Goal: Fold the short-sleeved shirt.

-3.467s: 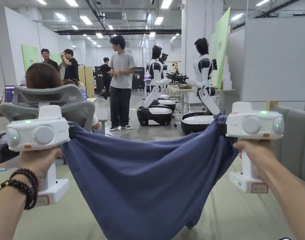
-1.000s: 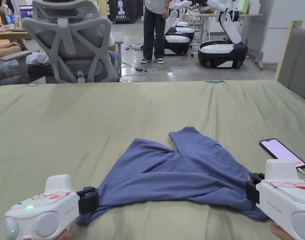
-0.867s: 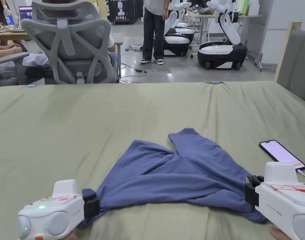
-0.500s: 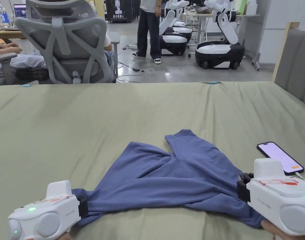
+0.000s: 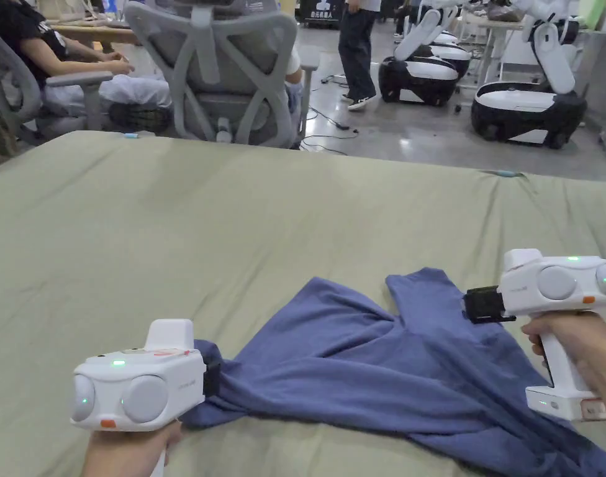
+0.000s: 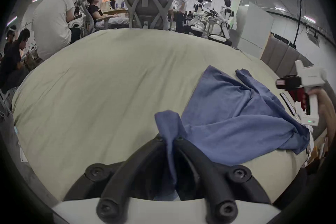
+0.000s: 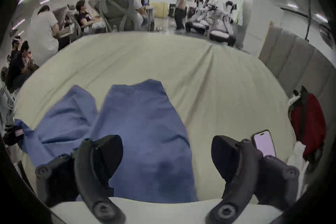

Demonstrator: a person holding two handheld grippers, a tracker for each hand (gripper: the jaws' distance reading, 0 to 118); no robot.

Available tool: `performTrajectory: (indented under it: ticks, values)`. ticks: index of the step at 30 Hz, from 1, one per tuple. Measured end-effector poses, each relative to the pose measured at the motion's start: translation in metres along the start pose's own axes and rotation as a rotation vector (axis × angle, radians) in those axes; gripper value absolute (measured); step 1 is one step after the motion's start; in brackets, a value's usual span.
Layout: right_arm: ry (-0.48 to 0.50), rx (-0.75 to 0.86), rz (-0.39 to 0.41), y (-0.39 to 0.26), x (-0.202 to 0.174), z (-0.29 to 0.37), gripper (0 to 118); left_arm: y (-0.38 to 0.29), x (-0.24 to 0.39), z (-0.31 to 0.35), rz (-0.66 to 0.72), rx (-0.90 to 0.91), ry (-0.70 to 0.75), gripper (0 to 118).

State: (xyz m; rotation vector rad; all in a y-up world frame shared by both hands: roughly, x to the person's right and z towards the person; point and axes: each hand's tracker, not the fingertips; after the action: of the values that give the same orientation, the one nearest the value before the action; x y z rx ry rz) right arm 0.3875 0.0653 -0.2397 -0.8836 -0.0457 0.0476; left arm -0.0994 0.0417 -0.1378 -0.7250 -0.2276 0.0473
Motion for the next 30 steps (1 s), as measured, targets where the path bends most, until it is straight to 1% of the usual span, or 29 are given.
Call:
performTrajectory:
  ticks: [2, 3, 4, 5, 6, 7, 8, 9, 10, 11, 12, 14, 15, 17, 20, 22, 27, 30]
  values:
    - [-0.020, -0.059, -0.004, 0.001, 0.003, -0.018, 97, 0.000, -0.001, 0.001, -0.001, 0.003, -0.001, 2]
    - [-0.023, -0.083, -0.001, -0.001, 0.004, -0.026, 91, 0.000, -0.001, 0.001, -0.001, 0.004, 0.000, 2]
    - [-0.043, -0.120, -0.001, -0.003, 0.004, -0.035, 77, 0.000, -0.002, -0.001, 0.000, 0.004, 0.000, 2]
    - [-0.065, -0.153, 0.014, -0.008, 0.001, -0.037, 67, 0.001, -0.002, -0.001, 0.003, 0.004, 0.000, 2]
    - [-0.080, -0.185, 0.028, -0.013, -0.001, -0.042, 63, 0.000, -0.002, -0.002, 0.004, 0.001, -0.001, 2]
    - [-0.014, -0.162, -0.014, -0.017, -0.003, -0.041, 49, 0.001, -0.002, -0.003, 0.005, 0.000, -0.001, 2]
    - [-0.056, -0.133, -0.039, -0.017, -0.005, -0.035, 41, 0.001, -0.001, -0.005, 0.001, 0.001, 0.000, 2]
    - [-0.042, -0.142, -0.022, -0.016, -0.008, -0.028, 31, 0.001, 0.001, -0.006, -0.005, 0.001, 0.002, 2]
    - [-0.007, -0.129, 0.007, -0.015, -0.012, -0.023, 21, 0.002, 0.002, -0.007, -0.011, 0.001, 0.004, 2]
    - [0.003, -0.129, 0.035, -0.015, -0.016, -0.019, 2, 0.003, 0.003, -0.008, -0.013, 0.002, 0.004, 2]
    - [-0.051, -0.128, 0.067, -0.015, -0.020, -0.013, 2, 0.006, 0.003, -0.009, -0.014, 0.002, 0.000, 2]
    - [-0.010, -0.123, 0.053, -0.010, -0.021, 0.000, 2, 0.014, 0.004, -0.008, -0.007, 0.011, -0.009, 2]
    - [0.012, -0.084, 0.028, -0.008, -0.021, 0.012, 2, 0.020, 0.005, -0.006, -0.006, 0.022, -0.017, 2]
    - [0.000, 0.015, 0.024, 0.002, -0.021, 0.033, 2, 0.040, 0.009, -0.003, -0.013, 0.057, -0.019, 2]
    - [-0.025, 0.124, 0.045, 0.022, -0.019, 0.079, 2, 0.087, 0.019, 0.004, -0.054, 0.132, -0.043, 2]
    - [-0.055, 0.199, 0.046, 0.043, -0.010, 0.103, 2, 0.123, 0.029, 0.009, -0.076, 0.181, -0.067, 2]
    - [-0.105, 0.343, -0.012, 0.090, 0.022, 0.180, 2, 0.216, 0.047, 0.027, -0.081, 0.260, -0.136, 2]
    - [-0.165, 0.429, -0.027, 0.125, 0.044, 0.225, 2, 0.278, 0.059, 0.043, -0.120, 0.318, -0.147, 2]
